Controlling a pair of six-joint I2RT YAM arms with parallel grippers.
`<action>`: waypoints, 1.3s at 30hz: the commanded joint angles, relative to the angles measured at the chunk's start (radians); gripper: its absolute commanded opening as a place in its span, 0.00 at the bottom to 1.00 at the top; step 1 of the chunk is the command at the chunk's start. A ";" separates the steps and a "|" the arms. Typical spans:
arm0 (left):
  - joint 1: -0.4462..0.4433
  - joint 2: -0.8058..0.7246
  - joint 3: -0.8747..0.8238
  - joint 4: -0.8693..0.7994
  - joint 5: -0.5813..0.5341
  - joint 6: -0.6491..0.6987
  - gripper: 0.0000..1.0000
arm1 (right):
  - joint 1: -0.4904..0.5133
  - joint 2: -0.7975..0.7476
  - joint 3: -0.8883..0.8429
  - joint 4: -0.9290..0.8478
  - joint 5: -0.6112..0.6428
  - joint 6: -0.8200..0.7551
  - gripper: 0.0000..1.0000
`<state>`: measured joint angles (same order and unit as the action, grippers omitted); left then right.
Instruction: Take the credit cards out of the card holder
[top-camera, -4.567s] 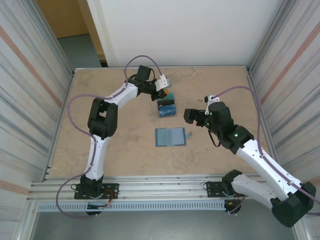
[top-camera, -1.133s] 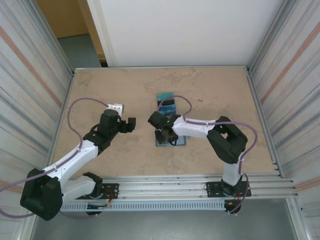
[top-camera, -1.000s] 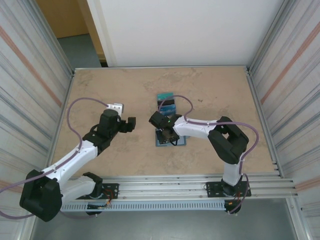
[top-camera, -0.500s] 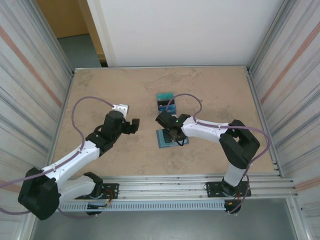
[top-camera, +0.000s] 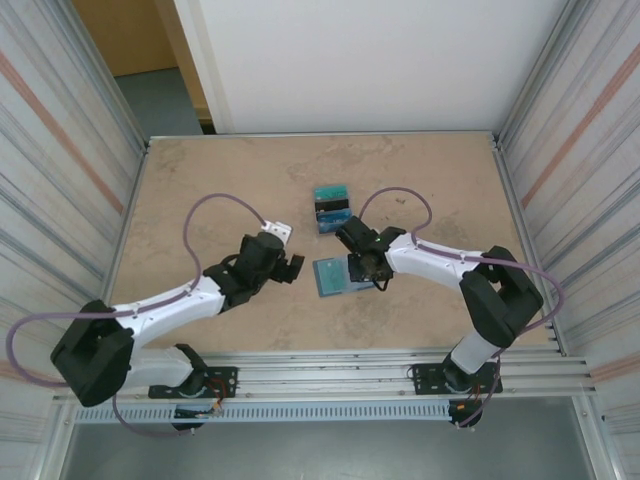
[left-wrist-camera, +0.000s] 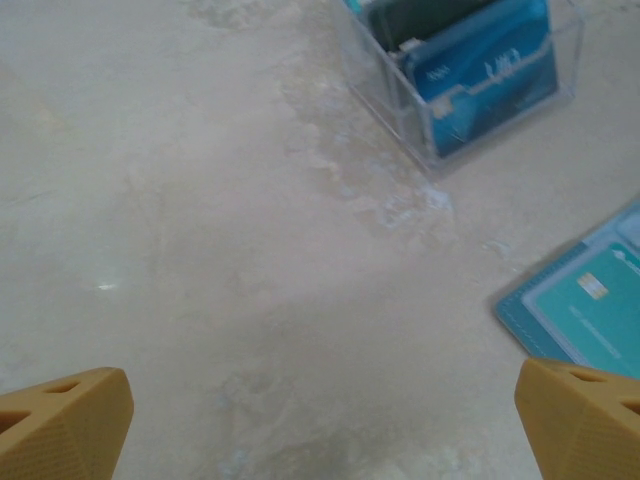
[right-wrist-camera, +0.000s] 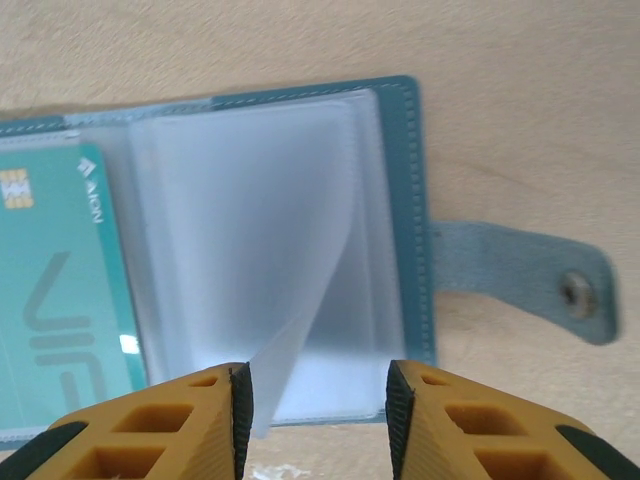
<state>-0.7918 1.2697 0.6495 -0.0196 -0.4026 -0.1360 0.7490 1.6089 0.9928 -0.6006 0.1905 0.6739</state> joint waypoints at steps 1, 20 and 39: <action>-0.041 0.061 0.039 0.043 -0.045 -0.033 0.99 | -0.027 -0.052 -0.042 -0.004 0.009 0.023 0.41; -0.126 0.336 0.126 0.083 -0.046 -0.099 0.99 | -0.209 -0.267 -0.155 0.196 -0.400 -0.023 0.32; -0.109 0.412 0.168 -0.008 -0.081 -0.093 0.99 | -0.119 0.006 -0.031 0.225 -0.473 -0.046 0.22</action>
<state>-0.9096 1.6798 0.8009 0.0177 -0.4469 -0.2153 0.6098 1.5883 0.9203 -0.3595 -0.2890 0.6544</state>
